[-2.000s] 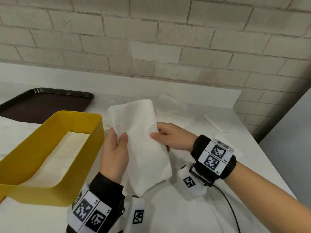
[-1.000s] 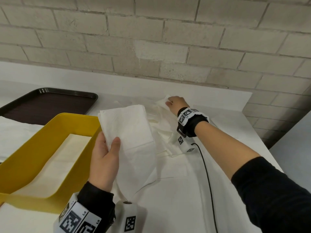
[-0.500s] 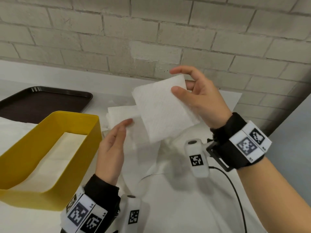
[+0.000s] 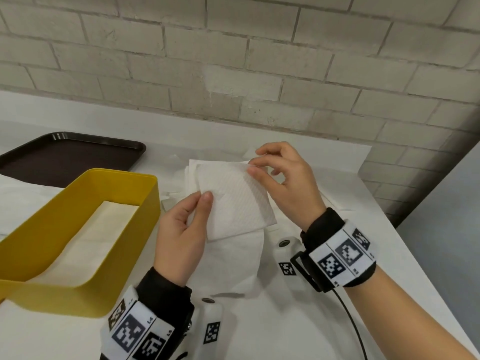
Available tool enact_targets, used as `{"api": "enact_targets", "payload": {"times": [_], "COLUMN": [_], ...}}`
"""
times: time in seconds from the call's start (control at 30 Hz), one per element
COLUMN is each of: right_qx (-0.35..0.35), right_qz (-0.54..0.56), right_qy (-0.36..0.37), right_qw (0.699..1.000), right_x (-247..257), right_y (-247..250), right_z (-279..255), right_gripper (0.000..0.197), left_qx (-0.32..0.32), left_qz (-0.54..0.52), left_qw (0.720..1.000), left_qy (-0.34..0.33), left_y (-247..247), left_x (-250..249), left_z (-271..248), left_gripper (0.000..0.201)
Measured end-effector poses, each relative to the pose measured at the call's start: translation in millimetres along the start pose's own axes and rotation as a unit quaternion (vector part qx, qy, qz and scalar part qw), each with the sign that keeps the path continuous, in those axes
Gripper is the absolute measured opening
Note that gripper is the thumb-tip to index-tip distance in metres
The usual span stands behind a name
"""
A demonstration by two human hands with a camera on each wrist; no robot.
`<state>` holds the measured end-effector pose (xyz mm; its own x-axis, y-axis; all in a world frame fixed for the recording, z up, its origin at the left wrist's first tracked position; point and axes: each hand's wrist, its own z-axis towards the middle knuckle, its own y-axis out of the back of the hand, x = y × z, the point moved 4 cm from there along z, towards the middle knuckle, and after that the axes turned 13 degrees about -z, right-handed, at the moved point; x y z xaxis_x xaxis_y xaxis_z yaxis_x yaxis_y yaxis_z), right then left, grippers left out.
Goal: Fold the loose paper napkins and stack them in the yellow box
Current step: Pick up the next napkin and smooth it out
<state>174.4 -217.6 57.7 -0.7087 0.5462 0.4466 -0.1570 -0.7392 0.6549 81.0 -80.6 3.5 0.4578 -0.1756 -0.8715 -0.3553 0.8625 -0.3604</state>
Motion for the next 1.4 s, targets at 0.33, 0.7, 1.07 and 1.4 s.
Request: {"api": "enact_targets", "payload": {"times": [0.33,0.7,1.07,1.4], "right_qx": [0.049,0.039,0.034,0.224], "right_qz": [0.16,0.266,0.112,0.165], "right_qy": [-0.038,-0.092,-0.092,-0.13], "right_qw": [0.985,0.959,0.989,0.952], "right_x": [9.1,13.2,14.6,26.6], "right_y": [9.9,40.2,-5.4,-18.4], "right_z": [-3.5,4.0,3.1,-41.8], "right_gripper": [0.01,0.019,0.012,0.024], "left_qx": [-0.012,-0.009,0.046,-0.009], "left_qz": [-0.078,-0.011,-0.063,-0.056], "left_qw": [0.988,0.997,0.996,0.998], "left_qy": [0.13,0.071,0.046,-0.026], "left_y": [-3.2,2.0,-20.8,3.0], "left_x": [9.7,3.2,-7.6,-17.1], "left_z": [-1.3,3.0,-11.3,-10.7], "left_gripper": [0.037,0.022,0.027,0.056]}}
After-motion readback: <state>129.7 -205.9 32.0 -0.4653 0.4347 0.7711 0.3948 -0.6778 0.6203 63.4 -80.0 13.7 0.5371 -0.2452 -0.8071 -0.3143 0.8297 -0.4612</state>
